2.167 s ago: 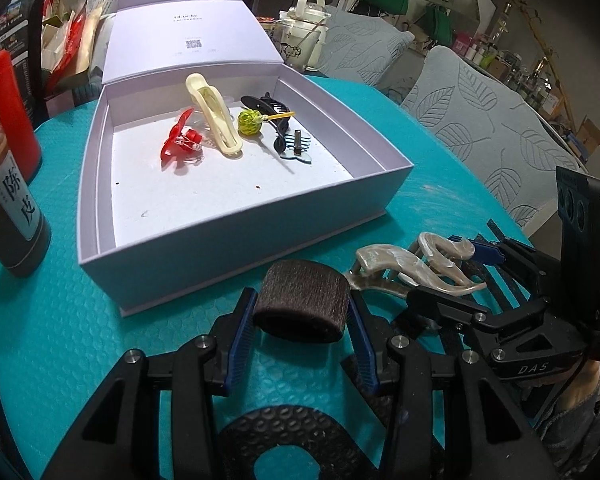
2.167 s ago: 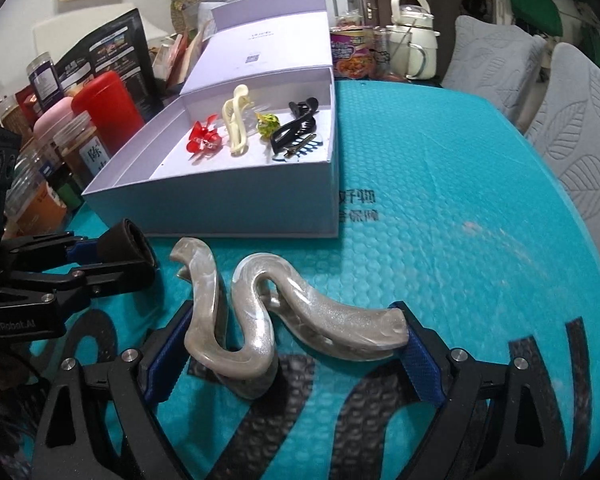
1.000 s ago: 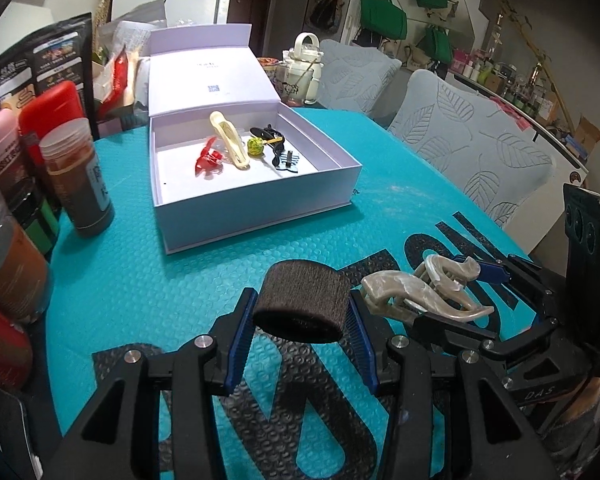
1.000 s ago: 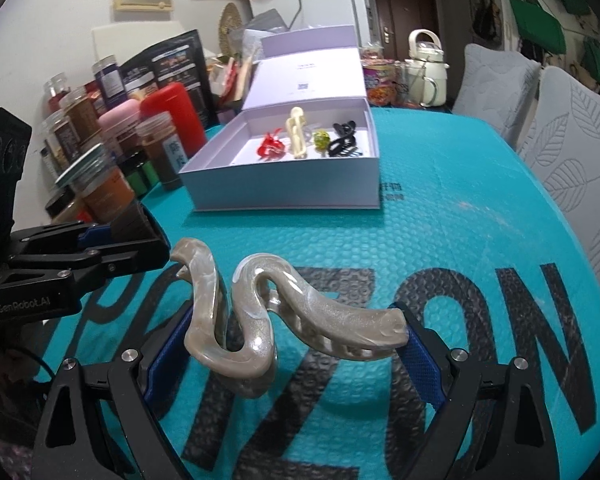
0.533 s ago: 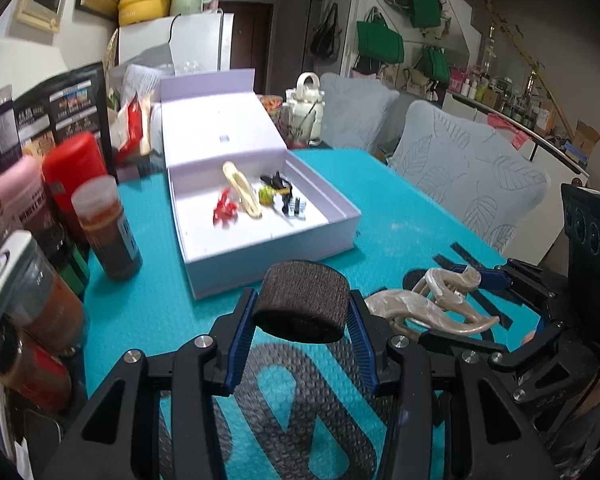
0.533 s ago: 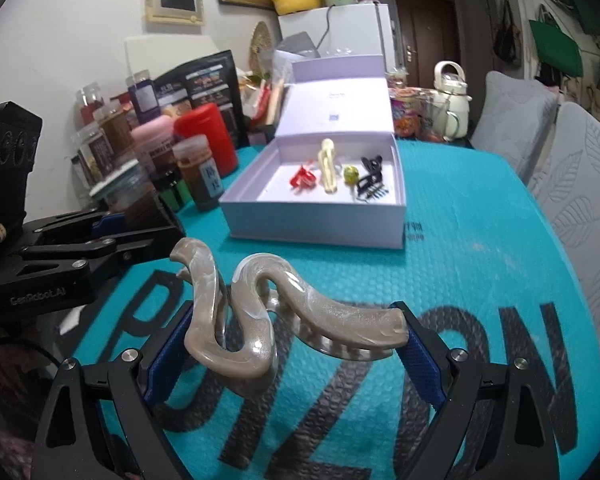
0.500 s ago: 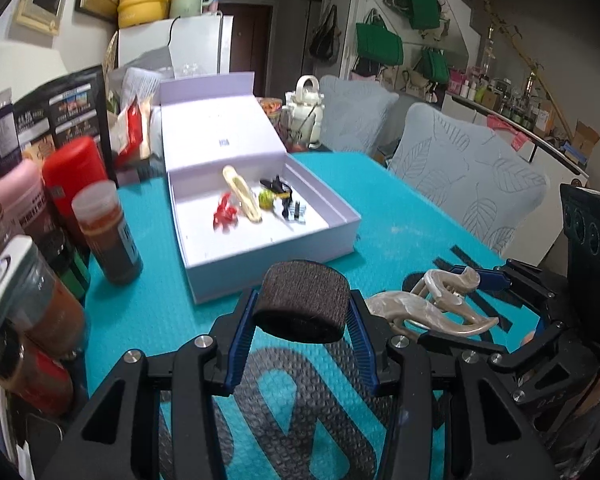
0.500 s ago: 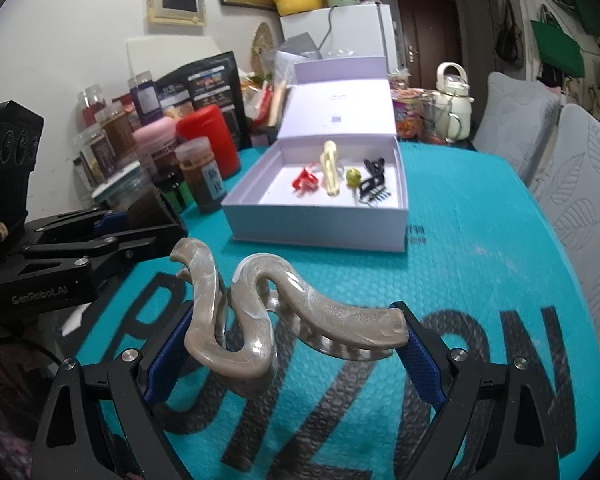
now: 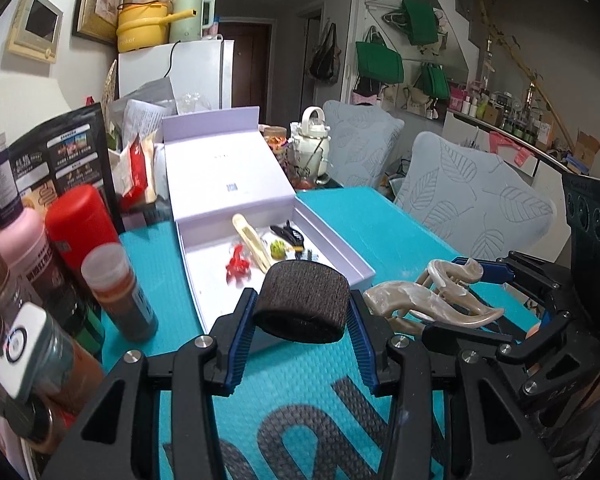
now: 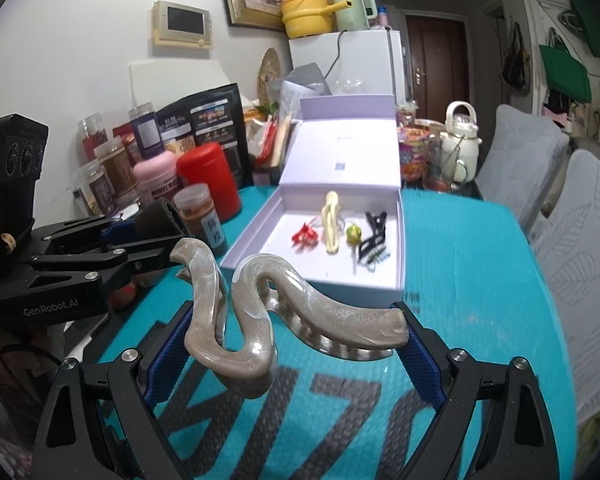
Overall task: Organize rigid objects
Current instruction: 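Lift and carry the scrunchie with the left tool while the right tool carries the claw clips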
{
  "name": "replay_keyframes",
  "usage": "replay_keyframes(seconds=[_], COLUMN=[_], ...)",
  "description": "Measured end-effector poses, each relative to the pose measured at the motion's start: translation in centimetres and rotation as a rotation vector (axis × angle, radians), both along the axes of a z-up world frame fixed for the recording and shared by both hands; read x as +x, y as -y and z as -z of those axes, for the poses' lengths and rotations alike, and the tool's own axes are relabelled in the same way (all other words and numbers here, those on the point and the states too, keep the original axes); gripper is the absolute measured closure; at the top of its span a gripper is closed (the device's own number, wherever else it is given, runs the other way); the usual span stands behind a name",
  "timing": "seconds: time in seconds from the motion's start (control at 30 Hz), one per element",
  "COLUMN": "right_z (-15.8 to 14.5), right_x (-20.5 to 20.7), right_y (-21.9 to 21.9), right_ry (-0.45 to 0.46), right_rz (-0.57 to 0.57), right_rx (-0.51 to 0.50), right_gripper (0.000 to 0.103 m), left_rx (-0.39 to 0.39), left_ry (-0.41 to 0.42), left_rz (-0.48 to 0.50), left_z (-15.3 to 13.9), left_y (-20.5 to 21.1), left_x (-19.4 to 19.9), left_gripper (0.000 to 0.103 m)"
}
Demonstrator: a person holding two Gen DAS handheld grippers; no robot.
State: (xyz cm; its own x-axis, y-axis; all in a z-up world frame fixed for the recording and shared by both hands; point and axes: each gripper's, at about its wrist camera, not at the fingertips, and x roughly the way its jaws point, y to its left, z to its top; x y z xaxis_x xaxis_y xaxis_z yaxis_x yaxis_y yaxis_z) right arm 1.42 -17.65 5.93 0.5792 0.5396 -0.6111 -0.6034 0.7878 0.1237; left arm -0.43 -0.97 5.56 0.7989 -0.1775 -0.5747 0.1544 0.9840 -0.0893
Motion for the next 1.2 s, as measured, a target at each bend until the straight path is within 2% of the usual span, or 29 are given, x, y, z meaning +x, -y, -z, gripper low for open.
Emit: replay_keyframes(seconds=[0.43,0.97,1.2], right_z=[-2.3,-3.3,-3.7], right_x=[5.2,11.3,14.3], right_y=[-1.5,-3.0,-3.8], right_ry=[0.051,0.073,0.088], right_rz=[-0.006,-0.008,0.001], right_rx=[-0.002,-0.017,-0.021], right_gripper=[0.01,0.01,0.01], left_rx=[0.017,0.035,0.027], left_ry=[0.043,0.067,0.088], left_rz=[-0.013,-0.026,-0.072], left_z=[-2.2,-3.5,-3.6], left_y=[-1.0,-2.3,-3.0], left_x=[4.8,11.2,14.4], left_gripper=[0.059,0.059,0.059])
